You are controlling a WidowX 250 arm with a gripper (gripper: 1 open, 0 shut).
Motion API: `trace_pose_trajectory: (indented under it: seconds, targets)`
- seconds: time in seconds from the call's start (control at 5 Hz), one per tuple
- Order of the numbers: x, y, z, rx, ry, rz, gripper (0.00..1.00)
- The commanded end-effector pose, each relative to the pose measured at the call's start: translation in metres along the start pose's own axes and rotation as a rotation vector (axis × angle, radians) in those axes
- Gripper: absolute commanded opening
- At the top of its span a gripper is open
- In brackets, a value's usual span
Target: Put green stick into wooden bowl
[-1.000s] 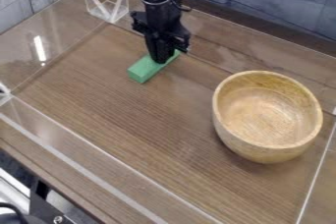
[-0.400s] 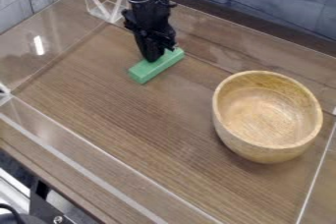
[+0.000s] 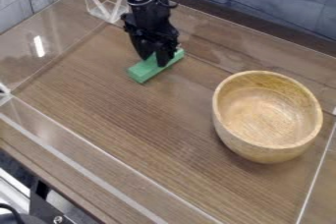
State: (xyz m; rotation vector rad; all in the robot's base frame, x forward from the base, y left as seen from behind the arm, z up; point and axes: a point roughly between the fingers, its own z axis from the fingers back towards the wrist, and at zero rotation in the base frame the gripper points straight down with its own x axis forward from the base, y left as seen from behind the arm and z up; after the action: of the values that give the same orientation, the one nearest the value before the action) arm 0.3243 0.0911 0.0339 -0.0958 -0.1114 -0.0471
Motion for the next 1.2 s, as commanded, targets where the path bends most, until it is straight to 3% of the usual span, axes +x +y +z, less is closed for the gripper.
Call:
trace_pose_trajectory:
  seconds: [0.0,0.4,0.6,0.8,1.0]
  targets:
    - [0.010,0.002,0.010,0.014,-0.021,0.018,0.00]
    - [0.014,0.009,0.055,-0.005,-0.047,-0.102,0.00]
    - [0.020,0.006,0.087,0.003,-0.083,-0.033,0.00]
    - [0.020,0.008,0.075,0.010,-0.065,-0.026,1.00]
    - [0.011,-0.001,0.063,0.014,-0.041,-0.019,1.00]
